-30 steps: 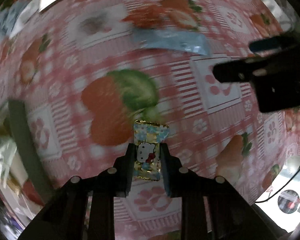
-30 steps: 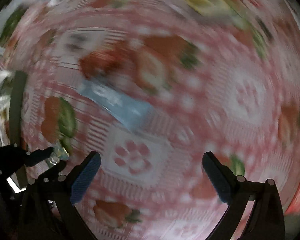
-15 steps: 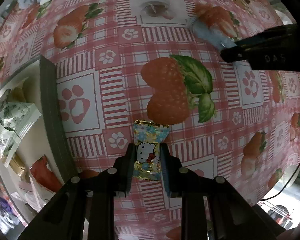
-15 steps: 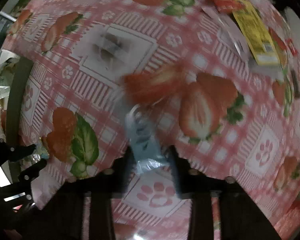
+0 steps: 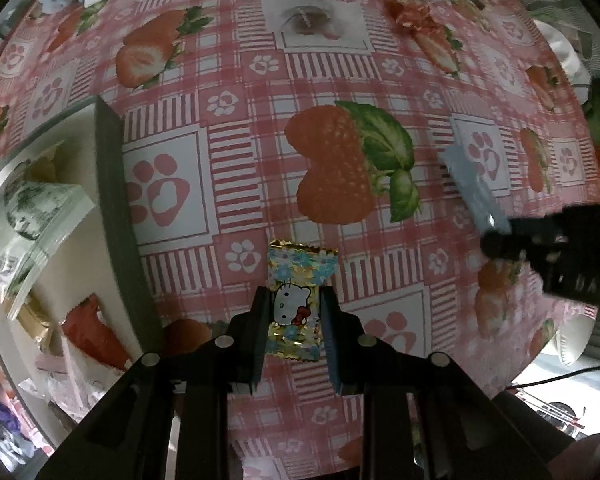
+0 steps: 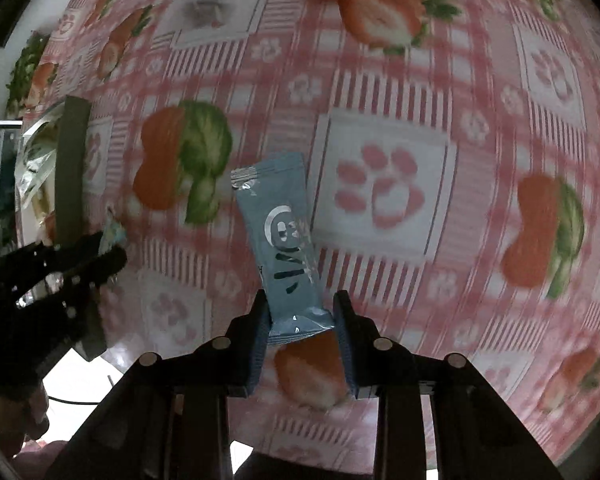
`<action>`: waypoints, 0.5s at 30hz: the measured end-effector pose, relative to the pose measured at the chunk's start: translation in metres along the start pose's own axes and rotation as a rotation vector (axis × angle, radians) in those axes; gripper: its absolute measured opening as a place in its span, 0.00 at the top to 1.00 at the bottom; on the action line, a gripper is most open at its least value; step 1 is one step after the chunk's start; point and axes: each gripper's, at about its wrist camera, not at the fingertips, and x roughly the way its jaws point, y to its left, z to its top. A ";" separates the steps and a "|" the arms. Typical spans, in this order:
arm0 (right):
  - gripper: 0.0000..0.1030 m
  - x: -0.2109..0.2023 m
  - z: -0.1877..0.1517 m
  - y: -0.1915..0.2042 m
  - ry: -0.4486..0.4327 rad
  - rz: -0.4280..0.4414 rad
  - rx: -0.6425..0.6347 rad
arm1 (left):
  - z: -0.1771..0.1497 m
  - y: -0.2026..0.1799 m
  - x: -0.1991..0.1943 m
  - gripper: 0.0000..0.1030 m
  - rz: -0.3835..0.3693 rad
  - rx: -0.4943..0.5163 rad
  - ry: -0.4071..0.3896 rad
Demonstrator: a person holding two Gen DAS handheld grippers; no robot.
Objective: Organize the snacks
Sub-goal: 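Carry the candy and blue packet to the tray and open both tools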
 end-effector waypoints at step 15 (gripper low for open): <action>0.68 -0.039 -0.037 0.050 -0.063 0.027 -0.014 | -0.014 0.031 -0.053 0.74 -0.021 -0.044 -0.104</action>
